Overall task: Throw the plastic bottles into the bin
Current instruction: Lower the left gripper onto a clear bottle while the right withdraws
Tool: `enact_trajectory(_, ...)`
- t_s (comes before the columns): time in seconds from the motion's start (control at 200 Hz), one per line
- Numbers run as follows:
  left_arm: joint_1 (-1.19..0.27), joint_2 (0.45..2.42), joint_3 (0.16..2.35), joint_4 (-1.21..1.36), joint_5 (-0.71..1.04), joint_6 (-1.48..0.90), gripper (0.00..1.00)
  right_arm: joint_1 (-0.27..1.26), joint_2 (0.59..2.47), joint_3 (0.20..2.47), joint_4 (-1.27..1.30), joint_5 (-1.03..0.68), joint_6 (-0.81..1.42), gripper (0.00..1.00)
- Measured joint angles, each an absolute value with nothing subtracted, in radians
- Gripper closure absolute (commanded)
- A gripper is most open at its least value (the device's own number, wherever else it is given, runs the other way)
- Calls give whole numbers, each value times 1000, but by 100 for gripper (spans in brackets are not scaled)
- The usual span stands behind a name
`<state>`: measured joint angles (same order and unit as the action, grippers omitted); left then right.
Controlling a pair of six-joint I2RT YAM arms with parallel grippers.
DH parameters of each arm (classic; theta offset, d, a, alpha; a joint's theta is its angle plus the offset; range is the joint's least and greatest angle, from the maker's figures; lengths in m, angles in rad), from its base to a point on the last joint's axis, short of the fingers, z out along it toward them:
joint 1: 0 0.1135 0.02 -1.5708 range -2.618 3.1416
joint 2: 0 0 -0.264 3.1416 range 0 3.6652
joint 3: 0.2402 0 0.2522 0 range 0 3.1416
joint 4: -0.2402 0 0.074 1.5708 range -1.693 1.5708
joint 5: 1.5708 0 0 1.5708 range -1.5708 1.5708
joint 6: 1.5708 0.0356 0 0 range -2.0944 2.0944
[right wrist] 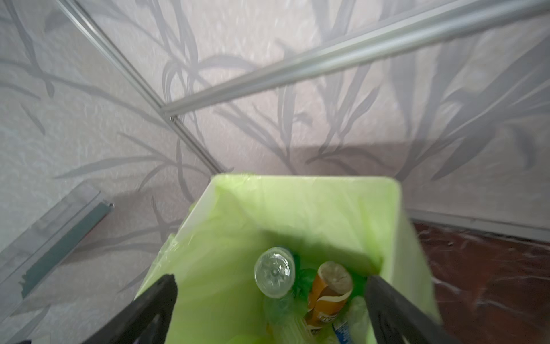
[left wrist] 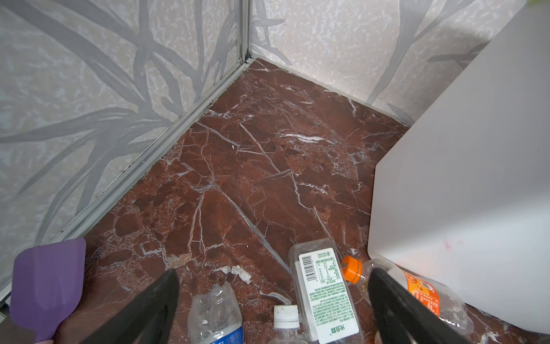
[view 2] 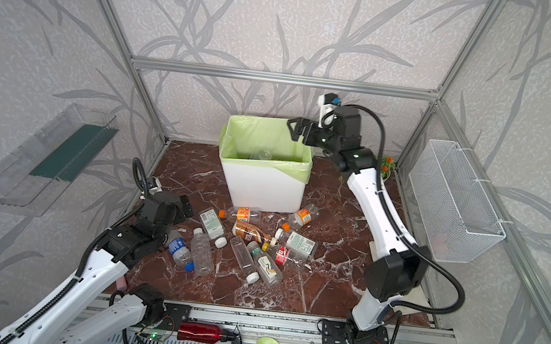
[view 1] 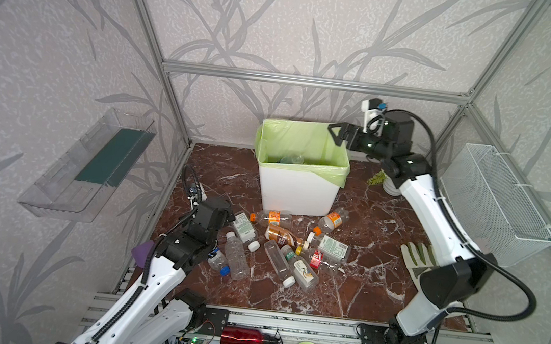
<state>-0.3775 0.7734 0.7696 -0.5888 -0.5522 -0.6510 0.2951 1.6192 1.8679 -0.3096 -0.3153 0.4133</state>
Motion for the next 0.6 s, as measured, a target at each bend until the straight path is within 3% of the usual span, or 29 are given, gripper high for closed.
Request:
enact_trajectory(0.14,-377,755,773,-633,-552,-682,2,162,1304,1722,-186,-288,432,1)
enact_trajectory(0.26,-377,780,784,-688,-550,-716,3,119,1143,1601,-104,-299,445,1)
enact_trajectory(0.475,-378,787,767,-799,-525,-808,6,8,1123,1291,-57,-347,511,1)
enact_trajectory(0.6,-377,770,703,-841,-526,-863,3,-27,1144,1122,-101,-350,541,1)
